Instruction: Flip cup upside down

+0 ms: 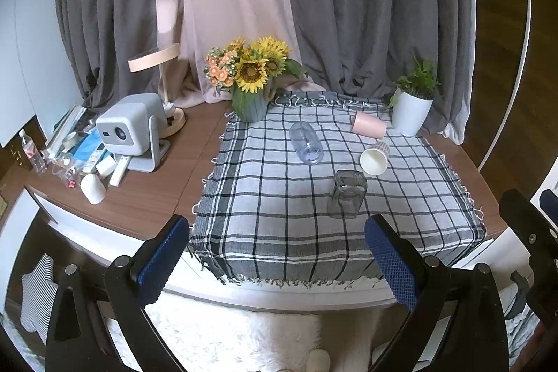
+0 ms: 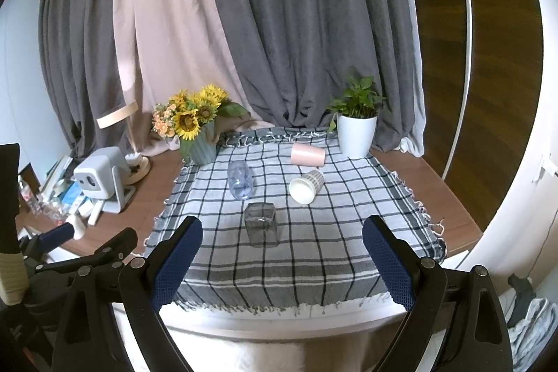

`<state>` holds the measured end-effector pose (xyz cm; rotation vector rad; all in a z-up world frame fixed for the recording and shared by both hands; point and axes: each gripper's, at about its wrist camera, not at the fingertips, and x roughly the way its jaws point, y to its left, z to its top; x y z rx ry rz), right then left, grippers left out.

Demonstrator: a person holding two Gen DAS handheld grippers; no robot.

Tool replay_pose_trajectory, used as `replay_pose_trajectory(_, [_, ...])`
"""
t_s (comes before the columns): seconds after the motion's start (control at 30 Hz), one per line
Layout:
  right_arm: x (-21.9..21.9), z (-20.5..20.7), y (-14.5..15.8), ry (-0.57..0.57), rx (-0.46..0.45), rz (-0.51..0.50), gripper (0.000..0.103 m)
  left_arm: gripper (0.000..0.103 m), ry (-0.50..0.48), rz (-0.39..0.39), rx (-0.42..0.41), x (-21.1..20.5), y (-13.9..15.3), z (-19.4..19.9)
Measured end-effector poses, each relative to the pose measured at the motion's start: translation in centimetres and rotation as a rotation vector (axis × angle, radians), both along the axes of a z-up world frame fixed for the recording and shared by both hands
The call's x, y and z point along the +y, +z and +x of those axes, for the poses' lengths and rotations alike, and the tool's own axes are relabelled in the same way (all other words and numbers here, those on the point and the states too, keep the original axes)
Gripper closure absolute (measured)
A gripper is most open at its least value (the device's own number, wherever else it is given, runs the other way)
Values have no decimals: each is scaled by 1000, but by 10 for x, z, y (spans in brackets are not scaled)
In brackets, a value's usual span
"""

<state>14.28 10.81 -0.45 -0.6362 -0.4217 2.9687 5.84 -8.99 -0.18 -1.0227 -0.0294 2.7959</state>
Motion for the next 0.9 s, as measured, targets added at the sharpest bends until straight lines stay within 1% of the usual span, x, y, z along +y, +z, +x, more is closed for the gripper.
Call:
replay_pose_trajectory(0.6, [1,-5,3,-12,0,3,10,0,-11,6,-12,4,-1,-7])
replay_pose_trajectory(0.9, [-2,-7,0,-18,-4,8,10,1,-16,9,4,2,1,-10])
